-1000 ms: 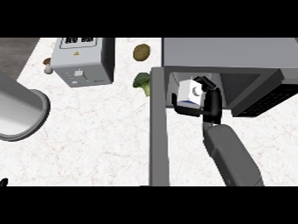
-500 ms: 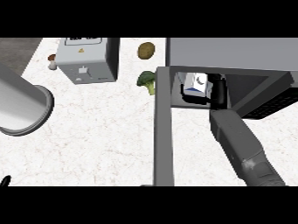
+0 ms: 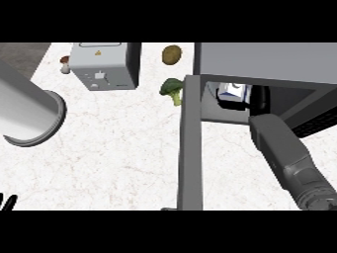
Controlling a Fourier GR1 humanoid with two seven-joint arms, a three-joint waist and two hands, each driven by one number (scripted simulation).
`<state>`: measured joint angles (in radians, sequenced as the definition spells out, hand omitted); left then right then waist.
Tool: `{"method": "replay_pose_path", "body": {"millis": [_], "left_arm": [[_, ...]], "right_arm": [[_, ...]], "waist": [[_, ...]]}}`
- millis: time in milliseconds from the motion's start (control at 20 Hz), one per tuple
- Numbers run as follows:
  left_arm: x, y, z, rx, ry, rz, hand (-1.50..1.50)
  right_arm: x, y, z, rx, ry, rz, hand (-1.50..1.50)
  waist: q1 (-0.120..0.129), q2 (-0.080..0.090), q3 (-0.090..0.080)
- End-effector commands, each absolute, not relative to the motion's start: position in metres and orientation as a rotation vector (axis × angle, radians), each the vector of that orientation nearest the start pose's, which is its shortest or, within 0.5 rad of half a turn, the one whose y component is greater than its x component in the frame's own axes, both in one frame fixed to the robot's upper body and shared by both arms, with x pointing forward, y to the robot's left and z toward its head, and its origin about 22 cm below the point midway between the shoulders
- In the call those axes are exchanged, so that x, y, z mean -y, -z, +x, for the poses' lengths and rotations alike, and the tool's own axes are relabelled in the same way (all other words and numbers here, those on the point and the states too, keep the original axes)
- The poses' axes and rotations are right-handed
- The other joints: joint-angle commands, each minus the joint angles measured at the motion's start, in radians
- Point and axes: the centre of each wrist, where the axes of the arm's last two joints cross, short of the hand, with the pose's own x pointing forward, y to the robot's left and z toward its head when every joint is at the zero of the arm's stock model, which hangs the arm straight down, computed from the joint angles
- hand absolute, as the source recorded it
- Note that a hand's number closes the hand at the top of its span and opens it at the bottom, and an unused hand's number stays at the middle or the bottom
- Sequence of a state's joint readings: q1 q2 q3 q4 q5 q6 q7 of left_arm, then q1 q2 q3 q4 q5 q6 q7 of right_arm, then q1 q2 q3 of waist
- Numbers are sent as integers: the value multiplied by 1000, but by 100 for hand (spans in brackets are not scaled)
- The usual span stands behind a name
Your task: Pick up the milk, place it into the microwave and close the microwave
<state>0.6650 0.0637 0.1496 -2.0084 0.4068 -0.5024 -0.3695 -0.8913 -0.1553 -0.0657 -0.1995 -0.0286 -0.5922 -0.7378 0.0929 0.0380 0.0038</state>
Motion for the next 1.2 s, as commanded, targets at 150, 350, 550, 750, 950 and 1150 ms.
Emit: {"method": "replay_pose_path", "body": {"millis": [150, 350, 550, 750, 950, 1150], "left_arm": [[-304, -17, 81, 1895, -144, -256, -150], [-309, -16, 79, 1901, -145, -269, -150], [-315, -13, 83, 1890, -119, -280, -150], [-311, -14, 84, 1889, -107, -269, -150], [-311, -10, 92, 1884, -121, -280, -150], [-307, -10, 97, 1897, -124, -293, -150]], "right_arm": [[216, 14, 413, 1852, -211, -786, 150], [224, -4, 423, 1908, -101, -762, 150], [220, -3, 422, 1938, -101, -851, 150], [231, -8, 425, 1905, -102, -1024, 150], [218, -11, 428, 1887, -76, -1095, 150], [225, -25, 435, 1889, -77, -1130, 150]], "waist": [[20, 10, 2], [32, 15, 3], [38, 20, 2], [46, 25, 2], [44, 24, 1], [54, 29, 1]]}}
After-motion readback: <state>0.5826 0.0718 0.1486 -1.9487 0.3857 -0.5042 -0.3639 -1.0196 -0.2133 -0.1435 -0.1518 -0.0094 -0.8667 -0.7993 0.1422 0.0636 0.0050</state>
